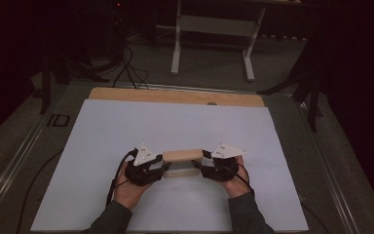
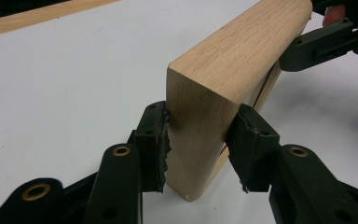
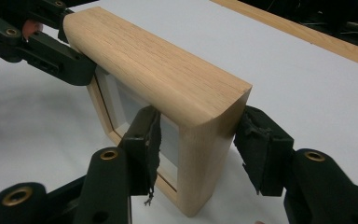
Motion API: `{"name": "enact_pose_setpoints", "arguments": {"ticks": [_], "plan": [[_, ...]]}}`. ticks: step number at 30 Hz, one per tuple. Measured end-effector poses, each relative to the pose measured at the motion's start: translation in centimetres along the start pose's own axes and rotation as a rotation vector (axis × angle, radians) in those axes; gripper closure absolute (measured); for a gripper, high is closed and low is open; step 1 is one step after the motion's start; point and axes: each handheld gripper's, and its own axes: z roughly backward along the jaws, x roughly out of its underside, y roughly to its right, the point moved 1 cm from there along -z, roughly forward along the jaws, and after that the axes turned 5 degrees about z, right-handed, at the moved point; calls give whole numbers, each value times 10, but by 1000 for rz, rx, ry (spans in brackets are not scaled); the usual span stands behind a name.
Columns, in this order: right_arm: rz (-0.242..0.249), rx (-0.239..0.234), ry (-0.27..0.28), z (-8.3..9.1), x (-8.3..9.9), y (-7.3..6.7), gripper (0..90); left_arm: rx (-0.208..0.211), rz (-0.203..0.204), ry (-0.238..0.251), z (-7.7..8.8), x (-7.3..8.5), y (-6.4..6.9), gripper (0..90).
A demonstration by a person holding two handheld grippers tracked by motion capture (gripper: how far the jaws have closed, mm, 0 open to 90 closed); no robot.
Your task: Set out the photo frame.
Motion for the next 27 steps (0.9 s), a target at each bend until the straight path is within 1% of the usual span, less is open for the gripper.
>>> {"name": "enact_pose_setpoints", "arguments": {"ticks": [3,6,13,18,21,27], "plan": [[-1,6,1,0,-1,0,514,-2,0,0,0,-1,-2,593],[-2,8,2,0,-1,0,517,7,2,-2,-1,-2,-4,594],[-20,19,6,-3,-2,1,523,29,35,12,-5,-4,-12,588],[-19,28,4,-6,-3,3,524,30,34,13,-8,-6,-16,585],[-18,35,5,-7,-5,4,524,24,26,11,-9,-8,-18,583],[-3,44,7,-13,-11,8,522,8,27,10,-11,-12,-25,582]]}}
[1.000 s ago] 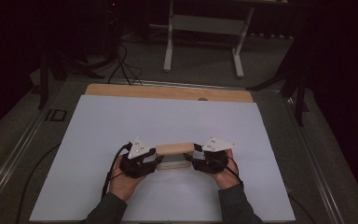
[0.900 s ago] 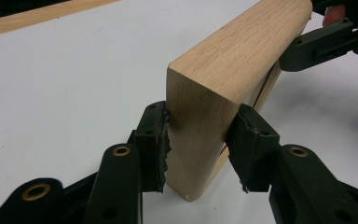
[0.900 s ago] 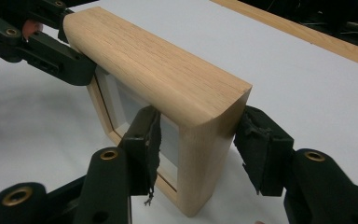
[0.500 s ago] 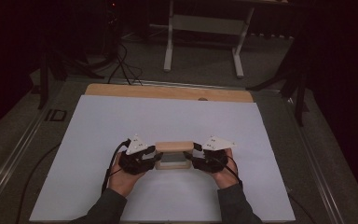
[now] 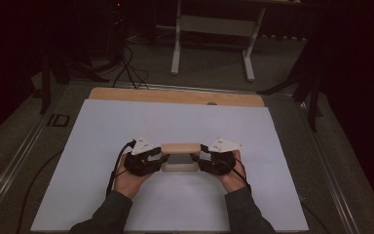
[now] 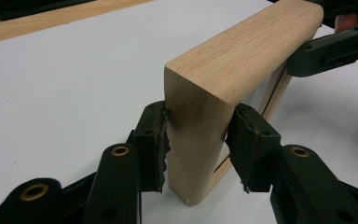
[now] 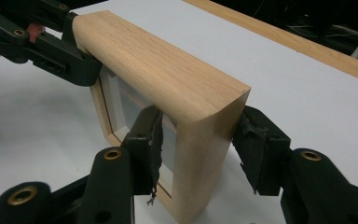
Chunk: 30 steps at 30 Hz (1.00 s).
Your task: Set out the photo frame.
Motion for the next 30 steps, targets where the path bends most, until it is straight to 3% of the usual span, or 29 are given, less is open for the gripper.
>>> {"name": "enact_pose_setpoints", "arguments": {"ticks": [5,6,7,9,11,16,23,30], "plan": [[-3,0,-5,-7,-2,3,529,-24,7,5,-1,-5,-7,582],[-2,2,-10,-9,-2,3,533,-49,10,9,-1,-7,-8,591],[-6,2,-8,-11,-2,3,547,-69,18,16,-1,-8,-10,680],[-4,-25,4,-13,-4,2,549,-52,25,25,-1,-10,-15,689],[11,-5,-9,-16,-6,0,540,-44,19,26,-3,-9,-18,688],[11,-9,-10,-20,-9,1,532,-28,32,37,-6,-9,-21,680],[48,-10,-14,-18,-8,4,543,9,40,40,-13,-12,-25,541],[60,-5,-13,-18,-8,6,539,59,33,45,-18,-13,-31,477]]}}
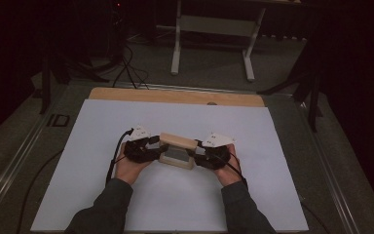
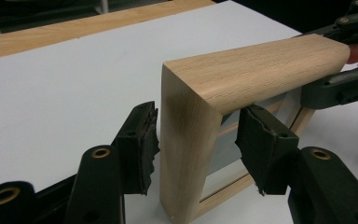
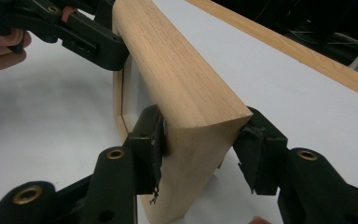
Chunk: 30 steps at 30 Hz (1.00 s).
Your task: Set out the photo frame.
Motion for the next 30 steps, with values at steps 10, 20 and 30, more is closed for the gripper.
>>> {"name": "enact_pose_setpoints", "arguments": {"ticks": [10,20,30], "plan": [[57,10,-33,-4,-9,4,515,-31,-15,-15,5,0,3,537],[-60,-14,-26,-2,-1,9,521,-39,-48,-32,7,2,9,570],[-64,6,-32,1,1,12,576,-38,-47,-46,-2,3,4,547]]}}
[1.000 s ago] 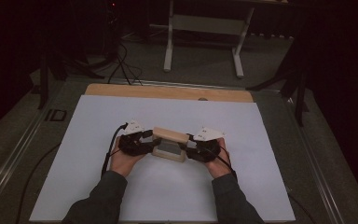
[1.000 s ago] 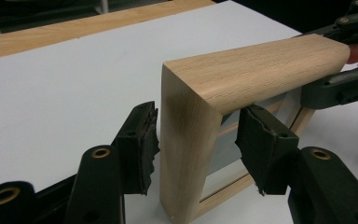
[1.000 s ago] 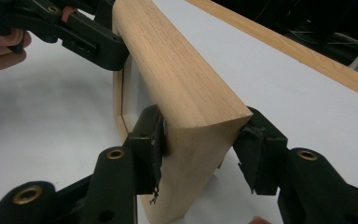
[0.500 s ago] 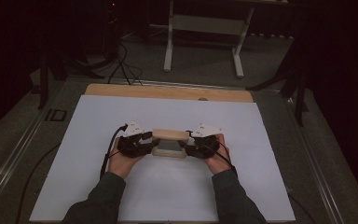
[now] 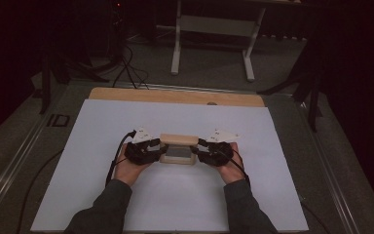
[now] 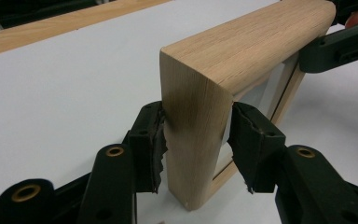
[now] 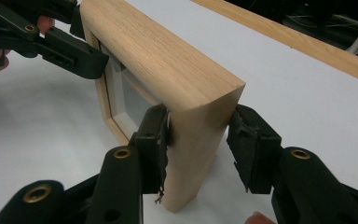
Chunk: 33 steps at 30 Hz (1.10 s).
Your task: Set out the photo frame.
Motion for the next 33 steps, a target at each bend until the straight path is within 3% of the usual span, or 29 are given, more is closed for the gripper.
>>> {"name": "enact_pose_setpoints", "arguments": {"ticks": [16,33], "plan": [[30,27,-12,-19,-15,0,552,-44,9,-16,4,-9,-13,546],[-38,40,18,-31,-15,7,535,-54,57,12,-3,-13,-20,536]]}}
